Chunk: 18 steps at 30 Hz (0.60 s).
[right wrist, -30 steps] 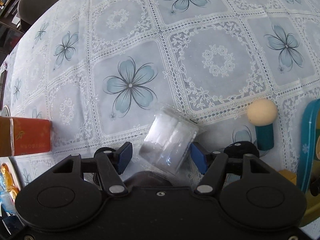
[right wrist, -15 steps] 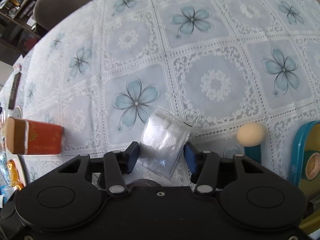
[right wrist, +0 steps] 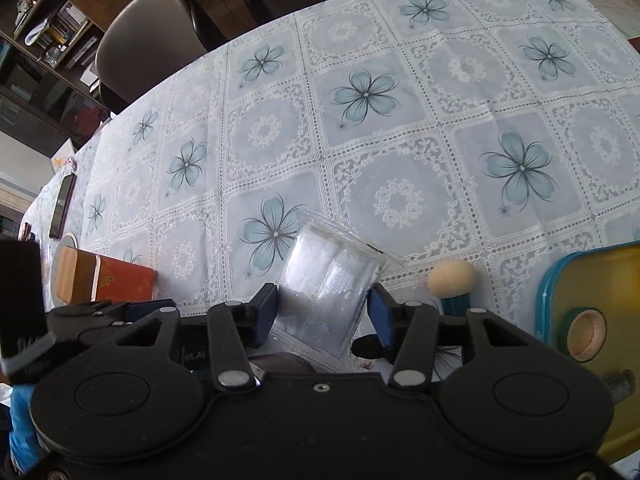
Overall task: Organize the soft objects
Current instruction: 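Grasp the black sponge applicator with the left tool while the right tool holds the bag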
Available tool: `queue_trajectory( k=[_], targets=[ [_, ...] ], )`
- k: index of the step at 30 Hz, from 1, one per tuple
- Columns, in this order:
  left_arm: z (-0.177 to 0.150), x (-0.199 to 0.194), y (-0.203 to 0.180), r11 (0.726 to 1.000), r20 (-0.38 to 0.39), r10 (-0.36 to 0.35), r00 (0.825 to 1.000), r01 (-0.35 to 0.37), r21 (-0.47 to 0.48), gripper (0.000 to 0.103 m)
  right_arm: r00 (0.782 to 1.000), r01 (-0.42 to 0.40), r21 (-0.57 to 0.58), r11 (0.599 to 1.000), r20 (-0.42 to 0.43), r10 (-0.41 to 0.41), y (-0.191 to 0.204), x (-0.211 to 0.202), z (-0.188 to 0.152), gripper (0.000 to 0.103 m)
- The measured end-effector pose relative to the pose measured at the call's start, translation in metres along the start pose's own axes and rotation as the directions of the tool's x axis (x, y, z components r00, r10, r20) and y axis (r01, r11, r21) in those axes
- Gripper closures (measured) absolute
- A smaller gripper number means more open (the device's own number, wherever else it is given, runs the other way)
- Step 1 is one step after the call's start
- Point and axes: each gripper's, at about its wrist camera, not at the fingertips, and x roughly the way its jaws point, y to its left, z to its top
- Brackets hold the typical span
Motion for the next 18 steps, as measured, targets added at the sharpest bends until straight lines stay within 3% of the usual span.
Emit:
queue_trajectory(
  k=[5, 6, 8, 9, 11, 13, 15, 18],
  targets=[
    [0.005, 0.022, -0.004, 1.0, -0.083, 0.029, 0.996, -0.028, 0.01, 0.028, 1.0, -0.015, 0.001, 1.0, 0.009, 0.015, -0.006, -0.006, -0.004, 0.053],
    [0.006, 0.027, -0.004, 1.0, -0.096, 0.031, 0.995, -0.03, 0.009, 0.032, 1.0, -0.018, 0.001, 1.0, 0.01, 0.018, -0.007, -0.006, -0.004, 0.053],
    [0.006, 0.036, -0.003, 1.0, -0.132, 0.011, 0.991, -0.012, -0.007, 0.053, 1.0, -0.021, -0.003, 1.0, 0.014, 0.021, -0.008, -0.007, -0.006, 0.053],
    [0.005, 0.039, -0.003, 1.0, -0.136, 0.007, 0.991, -0.009, -0.012, 0.053, 1.0, -0.021, -0.002, 1.0, 0.014, 0.021, -0.008, -0.007, -0.006, 0.053],
    [0.003, 0.038, -0.005, 1.0, -0.124, 0.024, 0.992, -0.025, -0.007, 0.061, 1.0, -0.024, 0.001, 1.0, 0.013, 0.024, -0.01, -0.007, -0.007, 0.053],
    [0.002, 0.036, -0.003, 1.0, -0.106, -0.017, 0.994, 0.014, -0.028, 0.072, 1.0, -0.029, 0.0, 1.0, 0.011, 0.029, -0.011, -0.007, -0.007, 0.053],
    [0.003, 0.03, 0.003, 0.997, -0.075, -0.028, 0.997, 0.023, -0.072, 0.072, 0.999, -0.029, -0.013, 0.999, 0.014, 0.029, -0.009, -0.008, -0.007, 0.053],
    [0.005, 0.014, 0.007, 0.997, -0.006, 0.015, 1.0, -0.015, -0.074, 0.072, 0.999, -0.019, -0.045, 0.999, 0.031, 0.02, -0.003, -0.01, -0.008, 0.053]
  ],
)
